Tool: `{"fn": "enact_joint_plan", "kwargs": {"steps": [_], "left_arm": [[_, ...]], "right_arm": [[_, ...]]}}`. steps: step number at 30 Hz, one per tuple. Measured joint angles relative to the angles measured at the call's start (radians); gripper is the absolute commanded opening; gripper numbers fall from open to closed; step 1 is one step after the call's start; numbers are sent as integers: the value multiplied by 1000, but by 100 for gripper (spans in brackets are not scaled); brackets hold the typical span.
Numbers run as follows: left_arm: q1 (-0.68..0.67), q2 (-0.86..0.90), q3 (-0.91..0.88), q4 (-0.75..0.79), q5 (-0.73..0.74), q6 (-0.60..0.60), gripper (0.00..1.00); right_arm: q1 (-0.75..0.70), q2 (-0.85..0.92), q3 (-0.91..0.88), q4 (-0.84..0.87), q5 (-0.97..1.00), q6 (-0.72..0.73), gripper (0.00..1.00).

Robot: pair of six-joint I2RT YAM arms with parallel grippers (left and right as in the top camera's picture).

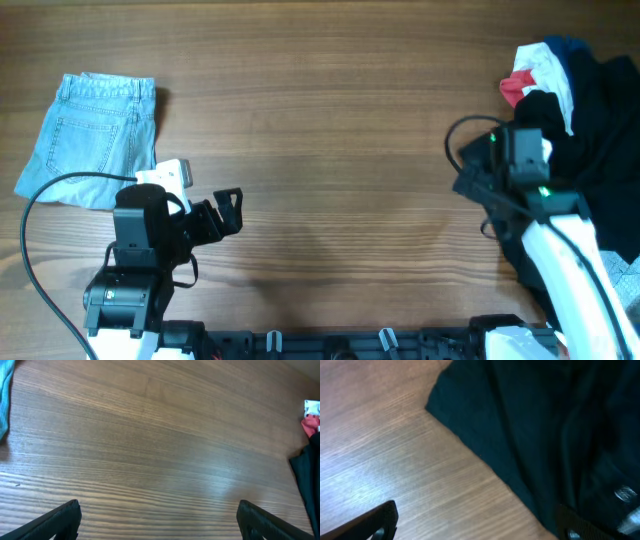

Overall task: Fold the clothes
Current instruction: 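Reach the right gripper into the clothes pile and grasp the black shorts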

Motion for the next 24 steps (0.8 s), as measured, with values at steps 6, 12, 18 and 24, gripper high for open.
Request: {"fn": "enact_joint_plan", "kwargs": {"steps": [6, 12, 18, 24], "left_arm": [[0, 0, 1, 0, 0, 0, 100], [0, 0, 1, 0, 0, 0, 100], [0, 0, 1, 0, 0, 0, 100], [0, 0, 1, 0, 0, 0, 100]], "right_arm": [[-2, 266, 0, 171, 1, -21, 100], [-51, 434, 0, 293, 1, -32, 100], [-118, 511, 9, 354, -2, -35, 98], [-187, 529, 18, 382, -4, -36, 31]]}}
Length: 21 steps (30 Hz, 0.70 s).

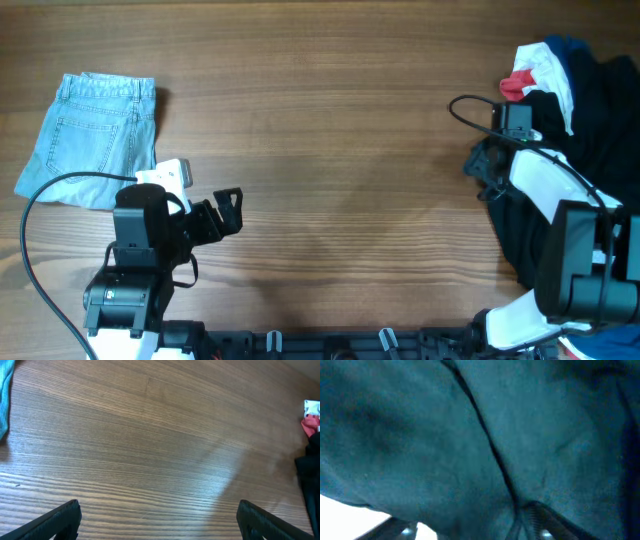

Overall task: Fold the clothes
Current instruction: 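Reach the right gripper into the clothes pile and grasp the black shorts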

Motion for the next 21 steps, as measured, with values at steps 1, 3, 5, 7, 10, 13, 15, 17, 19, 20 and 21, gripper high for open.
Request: {"fn": "enact_joint_plan", "kwargs": {"steps": [1, 3, 5, 7, 10, 13, 15, 17, 19, 20, 21], "left_arm": [[0, 0, 0, 0, 0, 0, 100], [0, 0, 0, 0, 0, 0, 100], [0, 0, 0, 0, 0, 0, 100], [0, 0, 0, 0, 0, 0, 100], [0, 0, 0, 0, 0, 0, 100], [0, 0, 0, 0, 0, 0, 100], [0, 0, 0, 2, 0, 0, 100], [0, 0, 0, 3, 0, 0, 100], [0, 0, 0, 3, 0, 0, 100], [0, 0, 0, 3, 0, 0, 100], [0, 0, 0, 4, 0, 0, 100]], "right_arm": [[-2, 2, 0, -1, 3, -2, 21], [-5, 6, 0, 0, 5, -3, 4], [-5, 8, 0, -3, 4, 2, 4], [-5, 8, 0, -7, 0, -6, 4], [-6, -18, 0, -49, -29, -33, 4], [-6, -156, 25, -140, -98, -79, 4], [-3, -281, 70, -187, -172, -119, 4], [10, -413, 116, -202, -224, -149, 4], [42, -560, 153, -202, -268, -170, 4], [68, -636, 164, -206, -284, -180, 4], [89, -687, 169, -213, -293, -185, 4]]}}
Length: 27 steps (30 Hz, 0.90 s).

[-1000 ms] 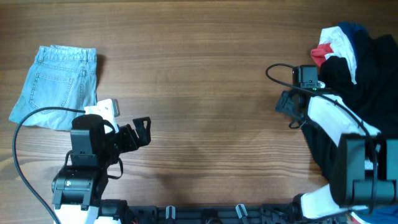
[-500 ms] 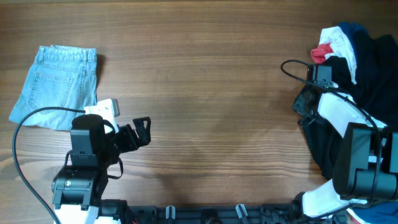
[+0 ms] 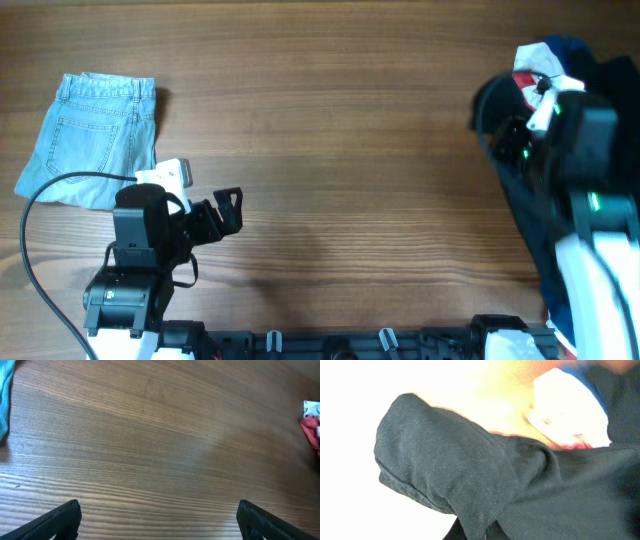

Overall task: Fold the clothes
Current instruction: 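Reach the right gripper into the clothes pile and grasp the black shorts, then pull the black shorts left out of the pile with the right gripper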

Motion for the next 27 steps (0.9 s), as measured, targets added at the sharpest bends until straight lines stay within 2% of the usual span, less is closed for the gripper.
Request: {"fn": "enact_joint_plan", "kwargs": {"steps": [3, 8, 12, 16, 17, 18, 19, 20, 22, 27], "left_arm": [[0, 0, 0, 0, 0, 0, 100], [0, 0, 0, 17, 0, 0, 100], [0, 0, 0, 23, 0, 0, 100], [0, 0, 1, 21, 0, 0, 100], [0, 0, 2, 23, 0, 0, 100], [0, 0, 2, 22, 0, 0, 100], [0, 0, 2, 21, 0, 0, 100], [0, 0, 2, 22, 0, 0, 100], [0, 0, 2, 22, 0, 0, 100], [0, 0, 2, 22, 0, 0, 100]], "right_arm": [[77, -103, 3, -45, -23, -10, 4], [186, -52, 2, -45, -32, -11, 4], [306, 67, -3, 212, -63, 41, 4], [422, 244, -6, 632, -109, 162, 5], [444, 287, -8, 736, -117, 189, 10], [460, 327, -8, 817, -127, 213, 33], [471, 367, -6, 881, -135, 243, 69], [478, 399, -5, 904, -145, 266, 100], [480, 446, -5, 864, -157, 286, 100], [410, 472, -3, 512, -107, 256, 100]]}}
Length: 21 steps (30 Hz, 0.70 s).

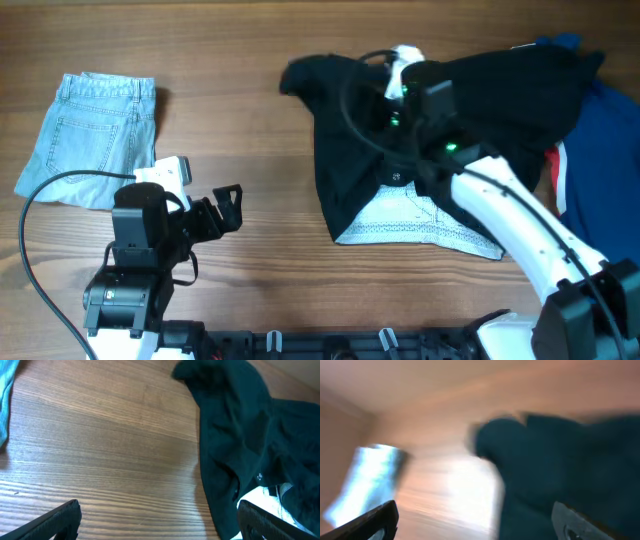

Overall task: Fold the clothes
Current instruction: 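Pull the black shorts left out of the pile with the right gripper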

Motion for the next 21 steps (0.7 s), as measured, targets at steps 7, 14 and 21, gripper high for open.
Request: {"fn": "enact_joint_plan", "kwargs": {"steps": [7, 14, 21], "left_arm": [[0, 1, 2, 74, 34, -14, 94], [-83, 108, 3, 111, 100, -56, 93], [-459, 378, 6, 261, 87, -84, 82]], "right_arm": [[-264, -240, 0, -420, 148, -31, 100], [-492, -391, 4, -784, 206, -68, 100], [-555, -387, 4, -825, 213, -104, 100]]}}
